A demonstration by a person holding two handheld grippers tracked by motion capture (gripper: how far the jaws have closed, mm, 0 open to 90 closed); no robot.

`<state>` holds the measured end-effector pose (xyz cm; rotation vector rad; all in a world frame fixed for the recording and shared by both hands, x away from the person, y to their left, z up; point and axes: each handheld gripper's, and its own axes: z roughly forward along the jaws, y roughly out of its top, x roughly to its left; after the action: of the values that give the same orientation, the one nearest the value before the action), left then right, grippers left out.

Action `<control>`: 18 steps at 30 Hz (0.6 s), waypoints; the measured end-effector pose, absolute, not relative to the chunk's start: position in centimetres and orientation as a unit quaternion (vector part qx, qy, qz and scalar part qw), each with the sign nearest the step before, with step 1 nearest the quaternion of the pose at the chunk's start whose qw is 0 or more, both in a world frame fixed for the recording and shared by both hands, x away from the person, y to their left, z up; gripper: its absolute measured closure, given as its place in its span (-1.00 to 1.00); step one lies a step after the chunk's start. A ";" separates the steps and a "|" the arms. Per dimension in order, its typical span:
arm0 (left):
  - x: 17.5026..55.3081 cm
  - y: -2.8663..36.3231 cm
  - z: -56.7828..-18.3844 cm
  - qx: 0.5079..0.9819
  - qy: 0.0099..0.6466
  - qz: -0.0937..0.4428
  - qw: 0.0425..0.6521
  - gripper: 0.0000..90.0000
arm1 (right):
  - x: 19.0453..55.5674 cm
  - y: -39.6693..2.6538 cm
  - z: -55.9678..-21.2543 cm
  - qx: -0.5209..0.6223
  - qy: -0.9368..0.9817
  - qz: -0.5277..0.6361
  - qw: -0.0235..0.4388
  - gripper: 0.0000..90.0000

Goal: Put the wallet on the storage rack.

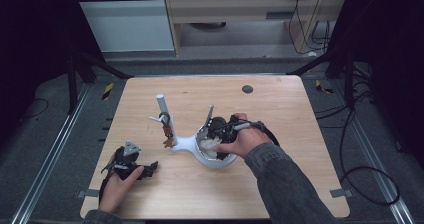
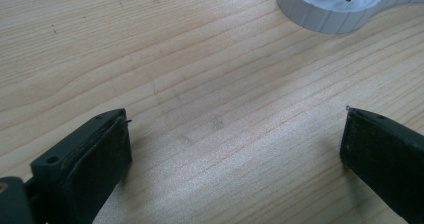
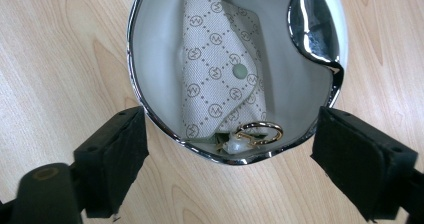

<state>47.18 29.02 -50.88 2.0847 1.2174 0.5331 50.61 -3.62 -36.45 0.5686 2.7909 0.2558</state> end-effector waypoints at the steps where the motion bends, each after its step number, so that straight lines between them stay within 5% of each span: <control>1: 47.2 29.0 -50.9 0.797 0.465 0.204 0.328 -1.00 | 50.5 -3.8 -36.4 0.199 0.965 0.095 0.144 -0.74; 18: 47.1 29.0 -50.9 0.797 0.464 0.204 0.329 -1.00 | 49.6 -6.0 -35.0 0.221 0.946 0.160 0.177 -0.88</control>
<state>47.14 28.98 -50.89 2.0851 1.2145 0.5331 49.65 -6.00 -35.04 0.6246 2.6776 0.4523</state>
